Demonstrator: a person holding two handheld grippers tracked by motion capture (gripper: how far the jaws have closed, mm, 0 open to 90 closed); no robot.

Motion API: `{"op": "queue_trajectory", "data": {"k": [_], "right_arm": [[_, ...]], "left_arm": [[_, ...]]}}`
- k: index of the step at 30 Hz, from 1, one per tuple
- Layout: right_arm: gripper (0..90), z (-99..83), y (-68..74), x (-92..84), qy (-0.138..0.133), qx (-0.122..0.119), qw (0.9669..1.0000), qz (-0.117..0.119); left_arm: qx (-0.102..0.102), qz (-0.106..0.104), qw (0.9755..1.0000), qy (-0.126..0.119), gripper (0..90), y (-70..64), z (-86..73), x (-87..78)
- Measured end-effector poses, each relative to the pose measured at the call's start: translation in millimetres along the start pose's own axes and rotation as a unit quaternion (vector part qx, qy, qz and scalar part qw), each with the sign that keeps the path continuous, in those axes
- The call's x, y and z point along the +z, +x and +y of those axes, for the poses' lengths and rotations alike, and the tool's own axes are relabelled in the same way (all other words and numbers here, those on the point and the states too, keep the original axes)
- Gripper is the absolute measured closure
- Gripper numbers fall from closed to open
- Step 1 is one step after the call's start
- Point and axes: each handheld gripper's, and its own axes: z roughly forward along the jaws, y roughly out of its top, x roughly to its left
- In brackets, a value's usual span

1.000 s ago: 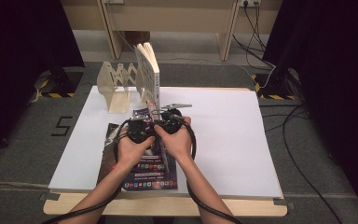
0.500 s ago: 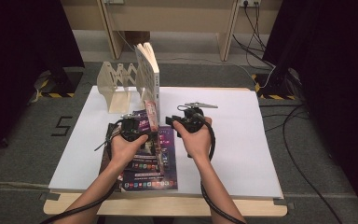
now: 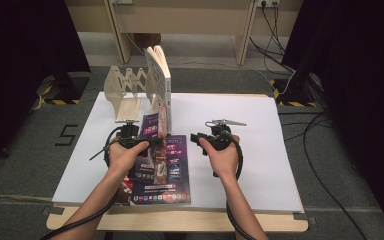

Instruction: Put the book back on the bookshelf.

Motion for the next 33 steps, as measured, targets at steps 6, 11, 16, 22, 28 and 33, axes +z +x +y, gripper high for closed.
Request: {"op": "queue_trajectory", "data": {"k": [6, 11, 16, 22, 28, 33], "right_arm": [[65.1, -9.8, -12.5, -7.5, 0.005, 0.012, 0.9999, -0.008], [65.0, -16.5, -21.9, -14.8, 0.003, 0.022, 0.9997, -0.012], [64.9, -22.2, -28.9, -23.1, -0.007, 0.027, 0.9995, -0.013], [64.8, -27.7, -35.9, -30.5, -0.018, 0.034, 0.9992, -0.015], [64.3, -33.7, -40.5, -34.9, -0.026, 0.029, 0.9991, -0.017], [64.1, -40.6, -45.4, -35.1, -0.027, 0.036, 0.9988, -0.018]], "left_arm": [[0.004, -0.017, 0.9997, -0.015, 84.2, 2.9, 4.8, -21.6], [0.020, -0.023, 0.9989, -0.036, 84.3, 0.9, 11.5, -43.9], [0.022, -0.019, 0.9971, -0.070, 84.3, 3.6, 18.8, -63.9], [0.028, -0.013, 0.9953, -0.092, 84.4, 7.3, 25.4, -79.6], [0.033, 0.001, 0.9927, -0.116, 84.4, 11.3, 36.4, -90.6], [0.046, 0.021, 0.9889, -0.140, 84.4, 10.5, 44.7, -98.3]]}}
